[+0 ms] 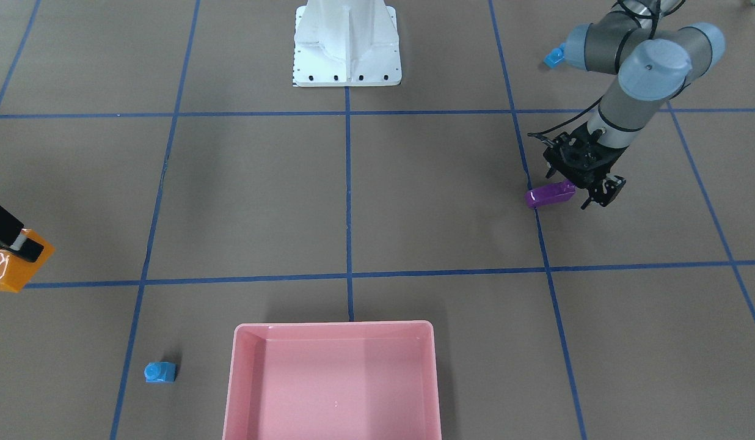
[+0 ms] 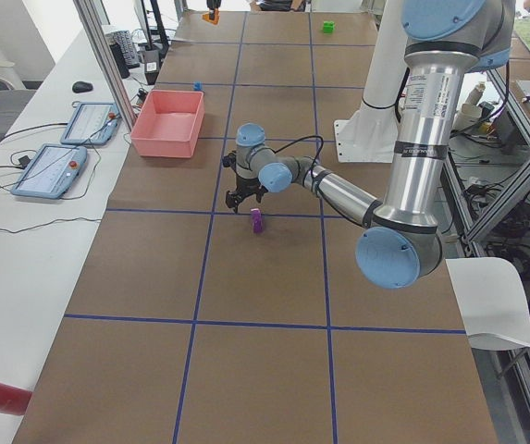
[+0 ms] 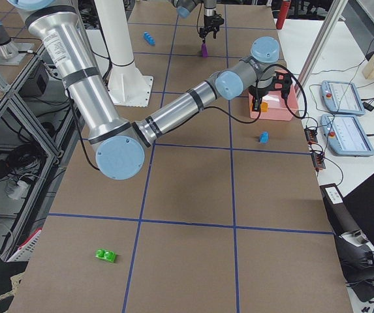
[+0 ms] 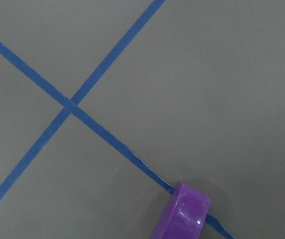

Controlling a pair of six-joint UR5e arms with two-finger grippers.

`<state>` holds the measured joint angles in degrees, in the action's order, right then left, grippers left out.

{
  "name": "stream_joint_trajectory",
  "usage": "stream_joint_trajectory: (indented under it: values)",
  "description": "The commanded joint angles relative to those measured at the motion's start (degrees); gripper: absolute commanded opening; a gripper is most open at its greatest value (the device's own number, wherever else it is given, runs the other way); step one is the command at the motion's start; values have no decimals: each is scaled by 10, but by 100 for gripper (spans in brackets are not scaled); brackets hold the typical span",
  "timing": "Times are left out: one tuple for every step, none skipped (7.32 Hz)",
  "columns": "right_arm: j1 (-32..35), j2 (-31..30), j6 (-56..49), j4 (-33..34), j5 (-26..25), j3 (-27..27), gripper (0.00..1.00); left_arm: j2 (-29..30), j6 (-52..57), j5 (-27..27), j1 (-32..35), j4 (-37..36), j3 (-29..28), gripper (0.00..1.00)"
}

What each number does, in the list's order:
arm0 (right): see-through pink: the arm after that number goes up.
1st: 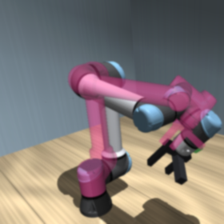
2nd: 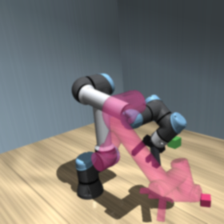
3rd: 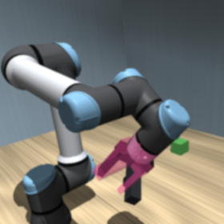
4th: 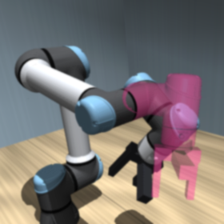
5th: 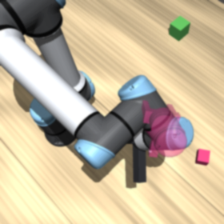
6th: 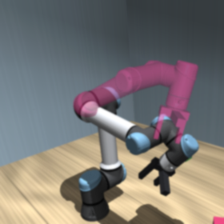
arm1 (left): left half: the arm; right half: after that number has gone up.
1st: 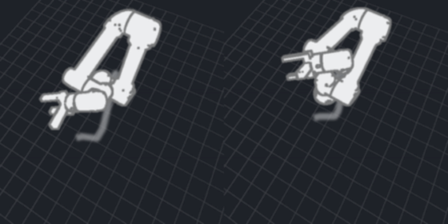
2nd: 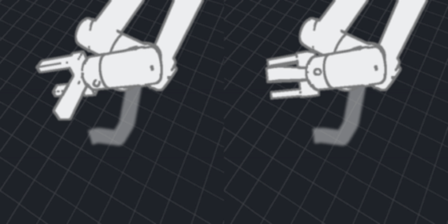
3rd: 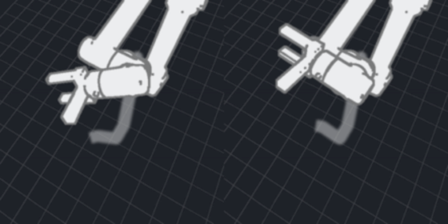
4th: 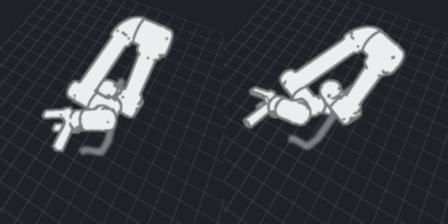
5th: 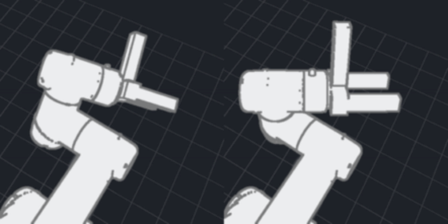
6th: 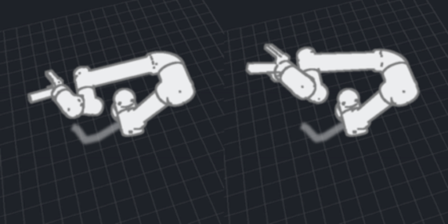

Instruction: Put all blocks into box

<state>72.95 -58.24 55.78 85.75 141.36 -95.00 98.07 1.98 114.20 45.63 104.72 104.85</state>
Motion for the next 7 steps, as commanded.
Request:
stream_joint_trajectory:
  values:
    - [-25,84,36,-2,-15,79,0,1,7,-22,-22,-4,-7,96]
    - [-33,134,36,-7,-22,138,0,1,7,-22,-26,-4,-7,96]
    - [-39,178,36,-11,-25,190,0,0,5,-24,-36,-5,-10,96]
    - [-48,209,36,-11,-39,220,0,4,2,-41,-43,-4,-21,96]
    - [-60,224,36,-26,-55,243,0,5,-2,-48,-54,-4,-28,96]
    - [-70,241,36,-61,-66,278,0,6,-2,-48,-55,-6,-29,90]
    - [-86,262,36,-80,-91,312,0,5,-2,-48,-55,-5,-30,68]
